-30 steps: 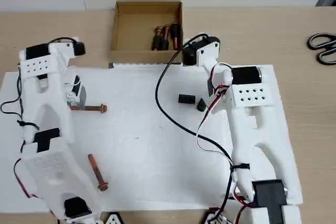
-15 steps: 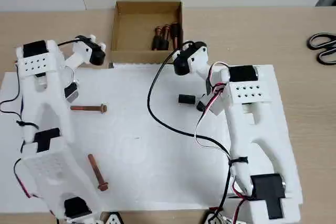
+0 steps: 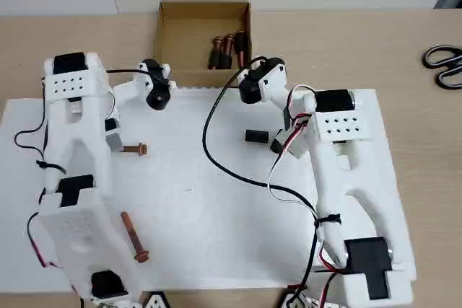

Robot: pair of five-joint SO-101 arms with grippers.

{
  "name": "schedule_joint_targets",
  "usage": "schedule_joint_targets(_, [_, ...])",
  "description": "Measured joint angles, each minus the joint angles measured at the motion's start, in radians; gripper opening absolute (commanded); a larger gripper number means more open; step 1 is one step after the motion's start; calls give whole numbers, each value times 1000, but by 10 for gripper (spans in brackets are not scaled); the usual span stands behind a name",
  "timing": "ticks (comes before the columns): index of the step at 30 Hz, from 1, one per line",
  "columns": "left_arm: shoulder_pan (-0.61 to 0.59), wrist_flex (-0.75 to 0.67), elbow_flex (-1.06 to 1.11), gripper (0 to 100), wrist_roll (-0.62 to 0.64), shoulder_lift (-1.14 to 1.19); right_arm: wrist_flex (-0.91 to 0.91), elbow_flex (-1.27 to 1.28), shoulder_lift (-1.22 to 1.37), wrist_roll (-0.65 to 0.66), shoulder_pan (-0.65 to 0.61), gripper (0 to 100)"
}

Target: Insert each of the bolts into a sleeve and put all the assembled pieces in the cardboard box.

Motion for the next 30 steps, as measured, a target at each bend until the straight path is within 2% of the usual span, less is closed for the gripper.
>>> schedule_joint_targets(14, [34, 0, 0, 163, -41, 68, 0, 0, 0, -68, -2, 232])
schedule_joint_targets(30, [91, -8, -2, 163, -44, 164, 0, 0, 0, -74, -2, 232])
